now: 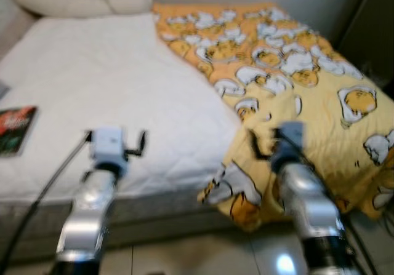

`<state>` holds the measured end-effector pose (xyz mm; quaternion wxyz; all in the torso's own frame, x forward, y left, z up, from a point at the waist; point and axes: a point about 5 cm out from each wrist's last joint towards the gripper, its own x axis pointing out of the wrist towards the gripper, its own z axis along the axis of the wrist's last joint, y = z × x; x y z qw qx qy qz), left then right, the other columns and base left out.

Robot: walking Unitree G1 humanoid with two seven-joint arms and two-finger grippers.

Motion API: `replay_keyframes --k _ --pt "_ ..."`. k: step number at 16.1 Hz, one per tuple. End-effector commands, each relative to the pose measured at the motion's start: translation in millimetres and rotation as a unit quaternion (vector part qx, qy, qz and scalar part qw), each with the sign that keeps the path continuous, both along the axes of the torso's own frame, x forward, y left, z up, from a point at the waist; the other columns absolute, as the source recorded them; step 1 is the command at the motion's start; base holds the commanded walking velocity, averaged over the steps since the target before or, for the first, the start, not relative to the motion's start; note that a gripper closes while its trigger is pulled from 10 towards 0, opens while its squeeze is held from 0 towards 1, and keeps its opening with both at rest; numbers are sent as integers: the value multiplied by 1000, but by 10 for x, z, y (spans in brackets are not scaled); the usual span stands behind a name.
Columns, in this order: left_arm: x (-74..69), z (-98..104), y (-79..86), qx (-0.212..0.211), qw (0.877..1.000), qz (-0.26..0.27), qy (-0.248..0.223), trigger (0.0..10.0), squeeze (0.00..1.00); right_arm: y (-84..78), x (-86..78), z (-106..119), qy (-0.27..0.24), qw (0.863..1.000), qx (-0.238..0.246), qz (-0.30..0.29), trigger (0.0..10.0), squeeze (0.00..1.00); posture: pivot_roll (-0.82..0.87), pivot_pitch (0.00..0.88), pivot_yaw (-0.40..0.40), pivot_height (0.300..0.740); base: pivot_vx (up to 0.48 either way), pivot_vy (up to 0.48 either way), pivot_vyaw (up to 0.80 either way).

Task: Clean up the room

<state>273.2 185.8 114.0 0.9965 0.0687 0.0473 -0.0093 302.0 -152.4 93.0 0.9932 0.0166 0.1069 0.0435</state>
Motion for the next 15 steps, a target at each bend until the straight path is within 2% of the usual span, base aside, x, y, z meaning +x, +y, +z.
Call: replay_keyframes --k 1,4,7,8,9,10,15 --pt "12 17 -85 -5 1000 -12 -3 10000 753 -114 -3 9 -2 1000 -4 -11 10000 0 67 0 -6 740 364 0 0" --pt "13 17 -82 -6 1000 -13 -3 10000 749 -103 1 4 0 1000 -6 -8 10000 0 67 0 -7 740 363 0 0" --pt "14 19 -80 -7 1000 -13 -4 10000 753 -92 9 9 -1 999 -36 8 10000 0 68 0 -7 740 360 0 0" --pt "14 18 -82 -7 1000 -13 -3 10000 753 -91 10 5 -2 999 -39 9 10000 0 68 0 -7 740 364 0 800" --pt "13 16 -87 -7 1000 -14 -3 10000 753 -89 8 -2 -1 999 -32 7 10000 0 68 0 -7 740 360 0 800" --pt "13 15 -89 -7 1000 -15 -3 10000 753 -95 4 -18 6 1000 -4 -4 10000 0 68 0 -7 740 364 0 0" --pt "4 6 -97 -5 1000 -20 1 10000 749 -81 14 -42 14 999 -25 14 10000 0 70 0 -9 740 352 0 0"
